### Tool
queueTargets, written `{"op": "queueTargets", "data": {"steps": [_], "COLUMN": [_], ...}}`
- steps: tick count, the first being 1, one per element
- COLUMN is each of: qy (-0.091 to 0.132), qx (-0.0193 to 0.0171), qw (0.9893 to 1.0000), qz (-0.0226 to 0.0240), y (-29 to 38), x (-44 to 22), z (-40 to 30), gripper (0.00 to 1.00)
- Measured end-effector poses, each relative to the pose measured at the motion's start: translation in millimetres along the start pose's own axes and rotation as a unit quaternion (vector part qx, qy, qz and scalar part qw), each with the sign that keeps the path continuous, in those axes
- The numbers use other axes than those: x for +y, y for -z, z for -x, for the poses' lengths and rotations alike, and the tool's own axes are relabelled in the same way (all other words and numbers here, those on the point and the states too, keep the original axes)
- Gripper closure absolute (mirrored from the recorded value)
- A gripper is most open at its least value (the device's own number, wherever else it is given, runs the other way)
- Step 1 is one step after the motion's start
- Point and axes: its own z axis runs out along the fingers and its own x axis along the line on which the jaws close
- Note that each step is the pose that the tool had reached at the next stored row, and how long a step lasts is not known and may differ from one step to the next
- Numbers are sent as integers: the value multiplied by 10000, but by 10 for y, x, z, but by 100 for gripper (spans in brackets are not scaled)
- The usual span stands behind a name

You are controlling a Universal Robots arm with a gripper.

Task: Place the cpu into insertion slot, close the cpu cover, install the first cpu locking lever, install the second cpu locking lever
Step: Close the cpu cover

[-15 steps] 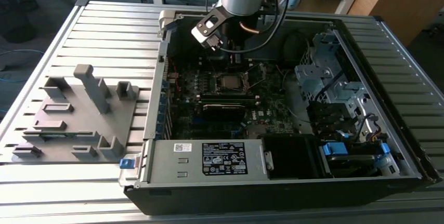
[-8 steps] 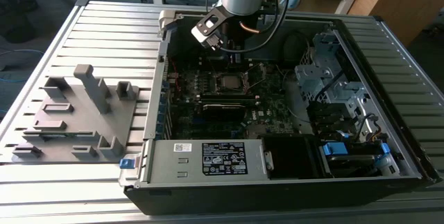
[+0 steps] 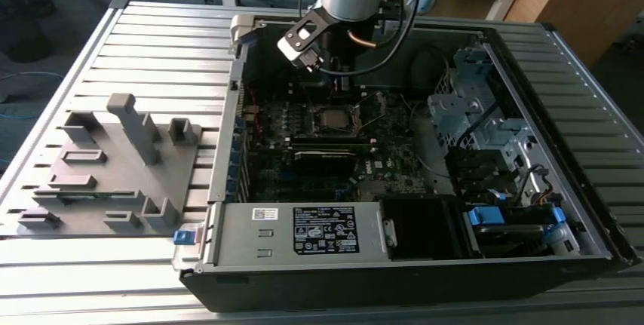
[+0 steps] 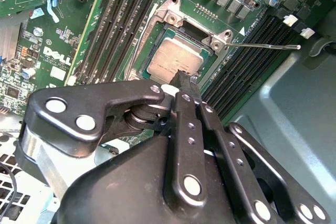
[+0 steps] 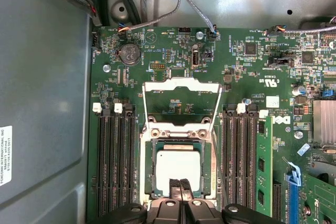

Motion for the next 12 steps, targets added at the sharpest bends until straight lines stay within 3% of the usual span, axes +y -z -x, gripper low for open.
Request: {"op": "queueTargets", "data": {"steps": [12], "qy": [0], "qx": [0], "qw": [10000], "qz": [0], "y": [24], "x": [1], "z": [-1], "gripper": [90]}}
